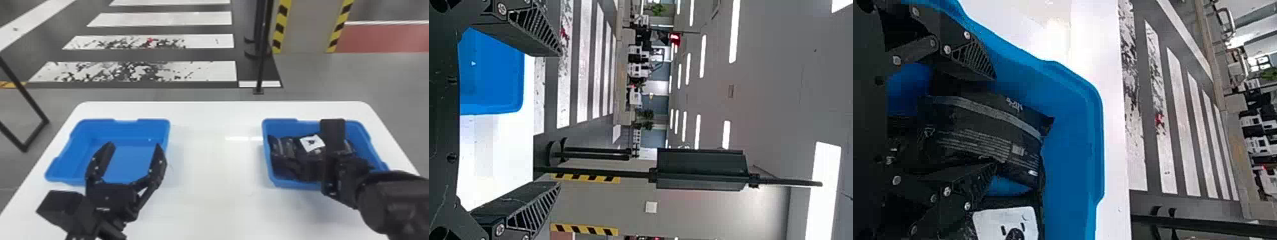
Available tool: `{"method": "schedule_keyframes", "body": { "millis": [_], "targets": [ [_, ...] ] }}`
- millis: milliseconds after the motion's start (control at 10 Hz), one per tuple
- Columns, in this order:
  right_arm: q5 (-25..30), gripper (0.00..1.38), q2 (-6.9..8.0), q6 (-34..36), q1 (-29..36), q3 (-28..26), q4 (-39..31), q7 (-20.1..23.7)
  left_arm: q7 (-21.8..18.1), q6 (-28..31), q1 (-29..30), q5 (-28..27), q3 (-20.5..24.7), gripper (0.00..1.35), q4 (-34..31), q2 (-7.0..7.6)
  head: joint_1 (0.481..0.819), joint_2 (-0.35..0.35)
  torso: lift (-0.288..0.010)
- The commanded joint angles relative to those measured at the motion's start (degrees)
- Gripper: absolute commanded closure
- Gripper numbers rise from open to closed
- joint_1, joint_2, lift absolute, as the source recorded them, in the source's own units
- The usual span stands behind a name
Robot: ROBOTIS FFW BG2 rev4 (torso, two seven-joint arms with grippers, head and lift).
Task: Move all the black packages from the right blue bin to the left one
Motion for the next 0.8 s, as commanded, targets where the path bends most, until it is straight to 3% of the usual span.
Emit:
{"method": "schedule_keyframes", "body": {
  "millis": [0,100,200,700],
  "targets": [
    [-0.8,0.77,-0.20,3.0,-0.5,0.7,0.0,-0.1,0.0,-0.2,0.0,0.1,0.0,0.11,0.2,0.01,0.695,0.059,-0.140],
    [-2.4,0.97,-0.28,4.7,-0.2,0.7,-0.8,-0.3,0.0,-0.6,0.0,0.2,0.0,0.11,0.3,-0.08,0.695,0.066,-0.140],
    [-2.8,1.07,-0.37,4.8,0.5,0.6,-2.6,-0.4,0.0,-0.7,0.0,0.6,0.0,0.11,0.4,0.01,0.695,0.072,-0.140],
    [-1.8,1.08,-0.11,-0.5,9.8,-8.9,-13.7,-0.3,0.0,-4.8,0.1,0.9,0.8,0.12,1.9,-0.61,0.695,0.056,-0.140]
  ]
}}
